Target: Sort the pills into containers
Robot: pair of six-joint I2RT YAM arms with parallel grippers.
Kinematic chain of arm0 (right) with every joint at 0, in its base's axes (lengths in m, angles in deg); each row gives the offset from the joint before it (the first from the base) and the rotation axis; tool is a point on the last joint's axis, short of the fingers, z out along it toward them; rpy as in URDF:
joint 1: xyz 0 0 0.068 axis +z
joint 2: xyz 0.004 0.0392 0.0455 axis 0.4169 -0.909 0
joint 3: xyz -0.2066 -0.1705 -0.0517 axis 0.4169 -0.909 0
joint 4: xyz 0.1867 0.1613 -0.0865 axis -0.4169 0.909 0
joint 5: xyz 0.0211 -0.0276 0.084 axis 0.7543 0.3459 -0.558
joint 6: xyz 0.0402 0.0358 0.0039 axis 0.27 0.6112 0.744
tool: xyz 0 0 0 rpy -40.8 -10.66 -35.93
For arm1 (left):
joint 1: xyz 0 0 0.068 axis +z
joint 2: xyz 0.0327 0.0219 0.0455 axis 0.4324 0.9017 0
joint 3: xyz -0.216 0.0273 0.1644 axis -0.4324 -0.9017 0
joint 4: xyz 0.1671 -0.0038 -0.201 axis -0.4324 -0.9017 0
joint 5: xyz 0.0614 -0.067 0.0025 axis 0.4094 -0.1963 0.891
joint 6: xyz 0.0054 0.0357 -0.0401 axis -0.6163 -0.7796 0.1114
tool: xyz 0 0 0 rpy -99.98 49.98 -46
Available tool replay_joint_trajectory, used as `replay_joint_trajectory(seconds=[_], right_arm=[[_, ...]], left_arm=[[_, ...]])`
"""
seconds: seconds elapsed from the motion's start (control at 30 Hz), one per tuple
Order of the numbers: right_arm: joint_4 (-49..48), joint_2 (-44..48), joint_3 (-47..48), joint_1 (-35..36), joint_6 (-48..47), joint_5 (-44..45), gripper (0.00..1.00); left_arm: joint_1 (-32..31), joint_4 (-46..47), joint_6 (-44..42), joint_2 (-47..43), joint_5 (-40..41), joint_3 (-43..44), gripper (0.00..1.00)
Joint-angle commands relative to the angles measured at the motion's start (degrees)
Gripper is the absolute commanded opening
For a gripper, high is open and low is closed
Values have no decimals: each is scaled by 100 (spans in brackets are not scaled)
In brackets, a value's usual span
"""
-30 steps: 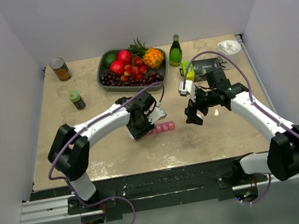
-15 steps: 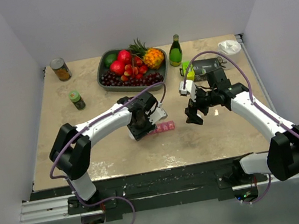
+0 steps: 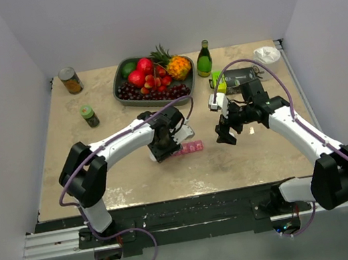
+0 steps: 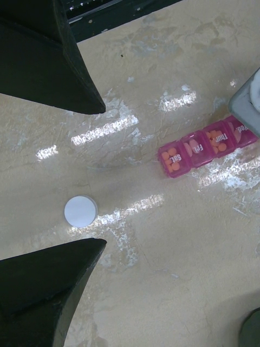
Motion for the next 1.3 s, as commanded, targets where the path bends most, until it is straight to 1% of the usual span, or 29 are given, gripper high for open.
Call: replay_joint_trajectory(seconds=[0.0, 1.27], right_arm=[[-57, -35, -19, -29, -65, -7, 99], [-49, -36, -27, -46, -82, -25, 99]], left_arm=[[-39, -115, 55, 53, 120, 289, 0], [-144, -291, 64, 194, 357, 430, 0]])
